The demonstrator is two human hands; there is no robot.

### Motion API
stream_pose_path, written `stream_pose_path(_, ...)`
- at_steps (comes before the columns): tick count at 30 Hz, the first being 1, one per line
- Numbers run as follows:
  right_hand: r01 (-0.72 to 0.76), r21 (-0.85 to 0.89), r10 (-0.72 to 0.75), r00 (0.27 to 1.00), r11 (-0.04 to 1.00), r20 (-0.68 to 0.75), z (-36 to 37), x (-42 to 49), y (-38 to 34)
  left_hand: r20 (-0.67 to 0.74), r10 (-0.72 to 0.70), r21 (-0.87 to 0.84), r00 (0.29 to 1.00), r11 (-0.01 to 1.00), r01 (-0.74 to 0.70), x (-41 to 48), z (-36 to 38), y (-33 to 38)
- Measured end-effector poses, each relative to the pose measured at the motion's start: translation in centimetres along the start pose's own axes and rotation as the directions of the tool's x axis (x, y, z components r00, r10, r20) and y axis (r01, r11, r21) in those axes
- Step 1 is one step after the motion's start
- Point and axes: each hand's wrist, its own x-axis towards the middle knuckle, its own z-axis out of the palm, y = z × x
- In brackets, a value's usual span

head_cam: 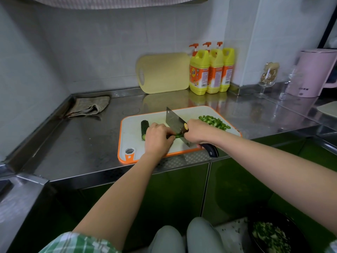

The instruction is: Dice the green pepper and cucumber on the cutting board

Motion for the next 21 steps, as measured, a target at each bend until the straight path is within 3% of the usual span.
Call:
stream_pose_path(7, 0.016, 0.174, 0.006, 0.992, 0.985, -0.128, 0.5, 0.8, 1.3, -0.002, -0.011, 0.006, 1.0, 1.0, 0.011, -0.1, -0.1, 0.0)
stream_pose_path(9, 0.019, 0.187, 0.0, 0.994, 0.982, -0.105, -0.3, 0.4, 1.4, 0.001, -0.018, 0.008, 1.0, 1.0, 0.018, -0.1, -0.1, 0.0)
stream_pose_path(15, 0.007, 0.047, -0.009, 0.999, 0.999, 0.033, -1.7, -1.0, 0.4, 0.002, -0.018, 0.006, 1.0, 1.0, 0.018, 0.0, -0.1, 0.1)
stream_pose_path(21, 0.006, -0.015, -0.005, 1.0, 1.0, 0.023, -0.3, -0.3, -0.5, 0.002, -0.005, 0.011, 1.0, 1.0, 0.005, -0.1, -0.2, 0.1)
